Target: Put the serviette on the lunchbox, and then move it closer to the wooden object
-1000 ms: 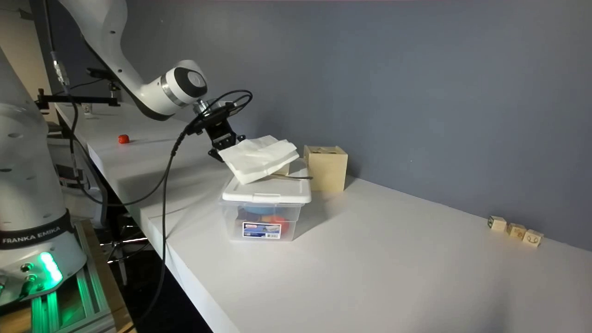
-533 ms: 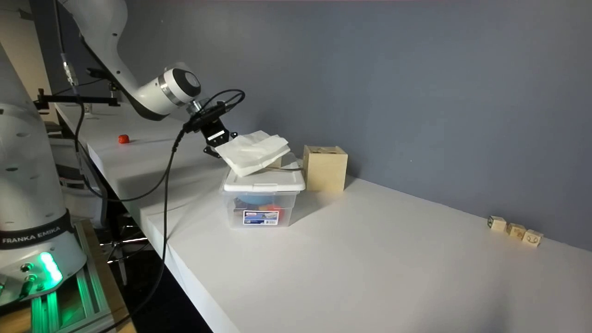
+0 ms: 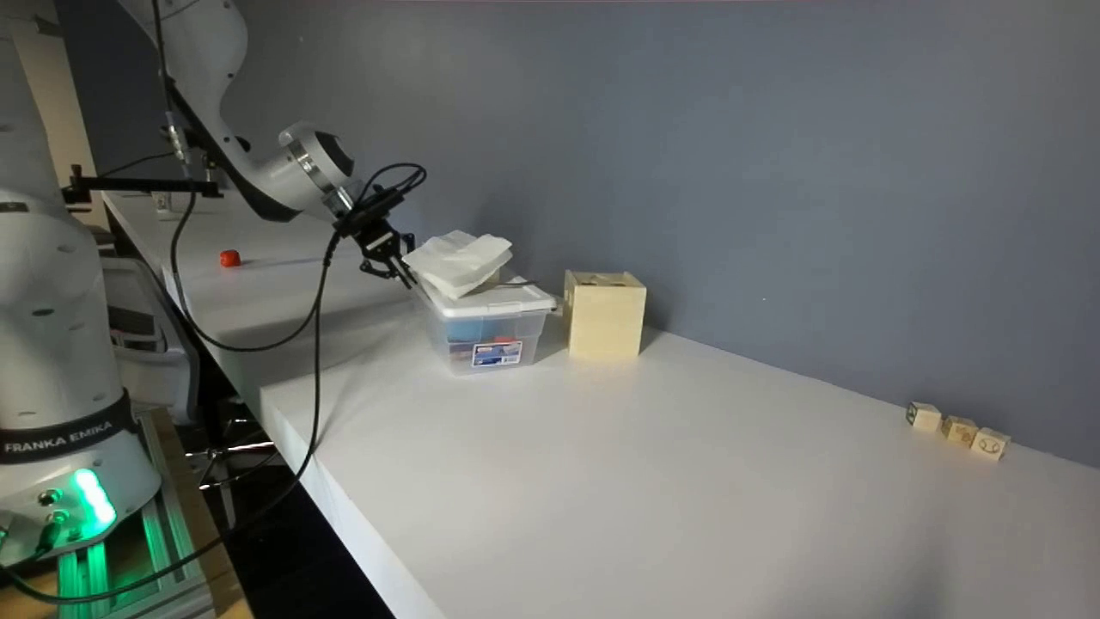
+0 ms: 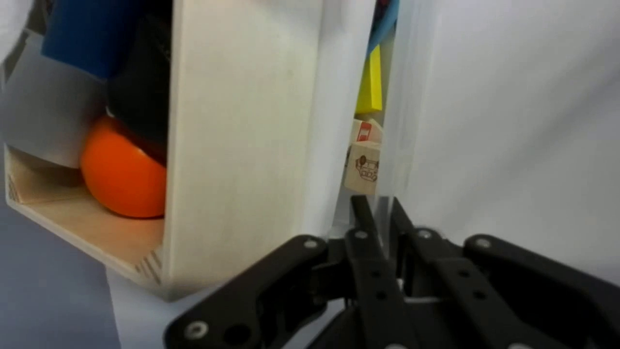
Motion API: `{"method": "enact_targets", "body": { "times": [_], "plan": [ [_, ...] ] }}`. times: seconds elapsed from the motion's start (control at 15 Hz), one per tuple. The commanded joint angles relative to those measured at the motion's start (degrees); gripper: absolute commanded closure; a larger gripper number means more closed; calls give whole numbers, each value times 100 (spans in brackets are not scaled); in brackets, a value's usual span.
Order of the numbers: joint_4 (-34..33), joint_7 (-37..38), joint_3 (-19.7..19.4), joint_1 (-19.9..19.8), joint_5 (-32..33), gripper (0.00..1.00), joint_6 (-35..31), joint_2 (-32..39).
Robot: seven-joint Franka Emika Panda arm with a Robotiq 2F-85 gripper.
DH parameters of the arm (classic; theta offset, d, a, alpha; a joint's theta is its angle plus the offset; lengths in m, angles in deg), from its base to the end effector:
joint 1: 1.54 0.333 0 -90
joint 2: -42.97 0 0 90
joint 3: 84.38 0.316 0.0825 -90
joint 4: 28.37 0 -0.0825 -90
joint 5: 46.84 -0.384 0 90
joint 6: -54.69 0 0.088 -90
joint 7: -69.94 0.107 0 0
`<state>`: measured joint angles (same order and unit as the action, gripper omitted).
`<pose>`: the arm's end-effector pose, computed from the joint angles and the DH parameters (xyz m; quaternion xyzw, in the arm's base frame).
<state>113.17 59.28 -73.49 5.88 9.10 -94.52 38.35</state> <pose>0.4517 0.1674 0.3375 0.7544 0.5827 0.1100 0.2816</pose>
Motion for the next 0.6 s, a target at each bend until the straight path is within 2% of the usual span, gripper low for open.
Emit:
{"method": "enact_targets", "body": {
  "times": [0.0, 0.4, 0.47, 0.53],
  "plan": [
    [-692, -88, 170, 267, 563, 97, -70, 691],
    [-1190, -115, 324, 581, 956, 97, -74, 1148],
    [-1231, -72, 339, 619, 958, 65, -13, 1176],
    [-1278, 5, 338, 645, 1006, 63, 40, 1181]
  ]
}}
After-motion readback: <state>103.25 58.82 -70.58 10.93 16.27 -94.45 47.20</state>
